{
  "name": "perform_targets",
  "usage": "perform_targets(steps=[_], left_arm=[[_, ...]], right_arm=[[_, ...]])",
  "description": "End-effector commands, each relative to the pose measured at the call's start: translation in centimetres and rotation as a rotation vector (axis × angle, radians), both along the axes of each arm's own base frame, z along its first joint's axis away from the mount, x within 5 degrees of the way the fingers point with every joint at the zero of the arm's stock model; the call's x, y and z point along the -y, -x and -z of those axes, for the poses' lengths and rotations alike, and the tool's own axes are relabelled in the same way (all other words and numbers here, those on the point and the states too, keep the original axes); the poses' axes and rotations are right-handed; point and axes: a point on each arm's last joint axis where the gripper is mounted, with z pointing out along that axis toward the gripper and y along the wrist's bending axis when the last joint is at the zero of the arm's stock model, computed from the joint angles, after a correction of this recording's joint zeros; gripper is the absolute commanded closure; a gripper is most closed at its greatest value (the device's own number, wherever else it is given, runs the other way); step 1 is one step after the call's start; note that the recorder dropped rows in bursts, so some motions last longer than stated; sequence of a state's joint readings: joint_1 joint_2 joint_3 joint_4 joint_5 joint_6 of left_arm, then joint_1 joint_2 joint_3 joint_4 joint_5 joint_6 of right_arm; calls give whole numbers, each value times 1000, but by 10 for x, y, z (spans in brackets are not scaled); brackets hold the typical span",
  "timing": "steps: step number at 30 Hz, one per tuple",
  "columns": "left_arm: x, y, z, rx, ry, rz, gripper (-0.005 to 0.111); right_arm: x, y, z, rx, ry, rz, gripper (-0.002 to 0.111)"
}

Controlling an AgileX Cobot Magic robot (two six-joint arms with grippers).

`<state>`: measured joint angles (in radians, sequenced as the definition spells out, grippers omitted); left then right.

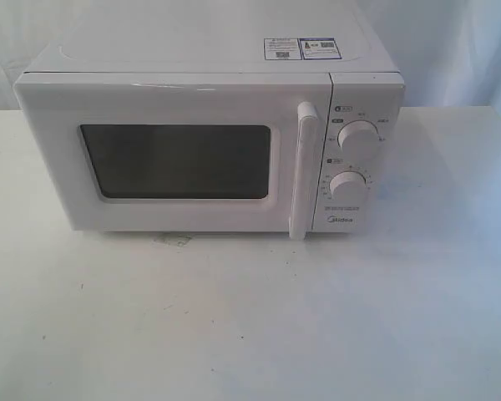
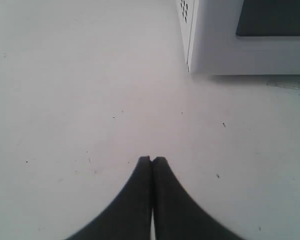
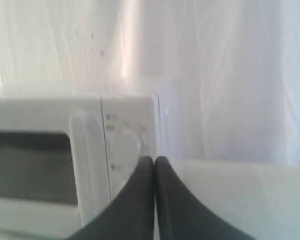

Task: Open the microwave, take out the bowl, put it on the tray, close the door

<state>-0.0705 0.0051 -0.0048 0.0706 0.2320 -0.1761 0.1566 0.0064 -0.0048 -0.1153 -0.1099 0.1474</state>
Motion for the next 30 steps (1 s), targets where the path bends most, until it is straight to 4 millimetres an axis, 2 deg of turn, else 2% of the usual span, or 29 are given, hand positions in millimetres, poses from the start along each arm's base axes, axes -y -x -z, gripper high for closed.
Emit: perform_targets(steps=[1,4,7,10,12,14,18,23,27,30], left_arm=[[0,0,1,0,3,-2,107],[0,0,1,0,3,-2,107],[0,0,1,0,3,-2,107],[0,0,1,0,3,-2,107],[0,0,1,0,3,-2,107],[0,0,1,0,3,-2,107],[0,0,1,0,3,-2,107],[0,0,1,0,3,-2,107],[0,0,1,0,3,-2,107],[0,0,1,0,3,-2,107]], right_arm=[[-2,15,-32,393,-72,-51,108],[-3,25,-48,527,-226,-151,108],[0,35,-80,561,-275,-172,108],[-4,27,-114,428,-239,-172,108],[-5,15,-135,295,-209,-142,108],[-3,-5,-144,128,-215,-80,108],[-2,-48,-127,-162,-190,37,108],[-21,-97,-92,-423,-93,-2,108],[-44,-122,-68,-549,-26,-86,108],[-61,-132,-52,-615,11,-149,108]])
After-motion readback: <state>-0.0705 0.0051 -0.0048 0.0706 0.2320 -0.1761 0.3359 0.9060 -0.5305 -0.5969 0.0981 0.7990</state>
